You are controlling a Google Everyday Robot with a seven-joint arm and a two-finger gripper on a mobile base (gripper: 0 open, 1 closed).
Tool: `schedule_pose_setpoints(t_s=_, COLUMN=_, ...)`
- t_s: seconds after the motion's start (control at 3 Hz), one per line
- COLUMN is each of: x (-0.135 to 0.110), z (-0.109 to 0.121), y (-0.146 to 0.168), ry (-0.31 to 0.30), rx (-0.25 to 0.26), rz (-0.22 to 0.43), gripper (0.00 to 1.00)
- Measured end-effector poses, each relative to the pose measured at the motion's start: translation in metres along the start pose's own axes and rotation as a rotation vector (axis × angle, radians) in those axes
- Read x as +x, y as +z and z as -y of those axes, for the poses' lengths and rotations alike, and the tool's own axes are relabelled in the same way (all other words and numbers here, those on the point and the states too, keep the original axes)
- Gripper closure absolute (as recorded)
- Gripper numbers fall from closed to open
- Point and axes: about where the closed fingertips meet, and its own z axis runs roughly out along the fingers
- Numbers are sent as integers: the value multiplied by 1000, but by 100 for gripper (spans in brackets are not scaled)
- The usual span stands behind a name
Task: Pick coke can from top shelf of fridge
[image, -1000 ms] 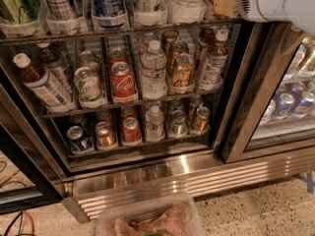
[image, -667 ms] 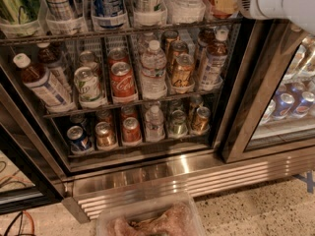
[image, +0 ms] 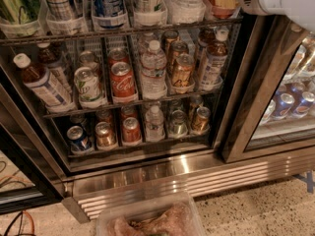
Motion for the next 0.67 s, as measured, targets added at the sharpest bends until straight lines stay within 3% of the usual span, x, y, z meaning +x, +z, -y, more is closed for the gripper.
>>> schedule_pose_setpoints(t_s=0.67, x=-4, z=5, y=12, ry=15, rx=-3, rz=24, gripper=41)
